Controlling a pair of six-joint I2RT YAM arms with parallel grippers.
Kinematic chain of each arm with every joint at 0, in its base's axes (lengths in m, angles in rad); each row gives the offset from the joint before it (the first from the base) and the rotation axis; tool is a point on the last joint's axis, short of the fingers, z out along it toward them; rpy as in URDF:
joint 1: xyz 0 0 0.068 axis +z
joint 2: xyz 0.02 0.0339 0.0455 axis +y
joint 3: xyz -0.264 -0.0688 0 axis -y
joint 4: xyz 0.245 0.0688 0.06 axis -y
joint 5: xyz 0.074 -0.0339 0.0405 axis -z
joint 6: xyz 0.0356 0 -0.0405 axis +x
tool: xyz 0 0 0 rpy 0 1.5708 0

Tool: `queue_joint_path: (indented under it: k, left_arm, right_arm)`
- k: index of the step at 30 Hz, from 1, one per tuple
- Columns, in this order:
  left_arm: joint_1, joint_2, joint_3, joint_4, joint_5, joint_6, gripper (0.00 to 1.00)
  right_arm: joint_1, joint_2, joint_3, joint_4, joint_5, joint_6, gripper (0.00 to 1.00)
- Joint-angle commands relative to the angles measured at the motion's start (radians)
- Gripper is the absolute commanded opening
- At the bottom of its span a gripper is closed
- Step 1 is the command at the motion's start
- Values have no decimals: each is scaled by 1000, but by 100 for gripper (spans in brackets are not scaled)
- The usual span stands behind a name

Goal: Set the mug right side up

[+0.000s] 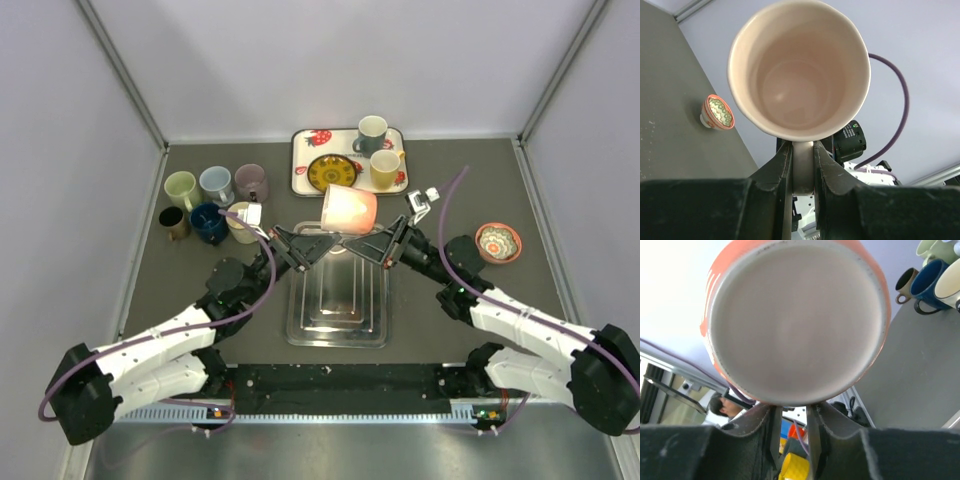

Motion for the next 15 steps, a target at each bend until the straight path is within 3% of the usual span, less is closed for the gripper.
queue_joint_path:
  k: [1,4,7,12,13,14,15]
  left_arm:
    - [-20,-24,21,44,145,-12,0]
    - [-22,-27,17,41,156,-8,0]
    - [-22,-25,20,32,176,-2,0]
    - [-22,-30,14,-14,188,14,0]
    - [-22,-36,5,-29,162,32,4]
    - [-22,-45,-1,-44,145,34,21]
    - [-22,-74,-12,-67,119,44,32]
  right_arm:
    - [7,19,79,58,21,-46,28]
    - [7,29,92,49,15,-41,23]
    - [7,46,116,21,-3,-48,1]
    - [6,33,119,-32,-2,-83,0]
    - [6,23,121,-50,-1,-94,0]
    - [7,9,122,-75,3,-107,0]
    - [7,-17,129,-103,4,-144,0]
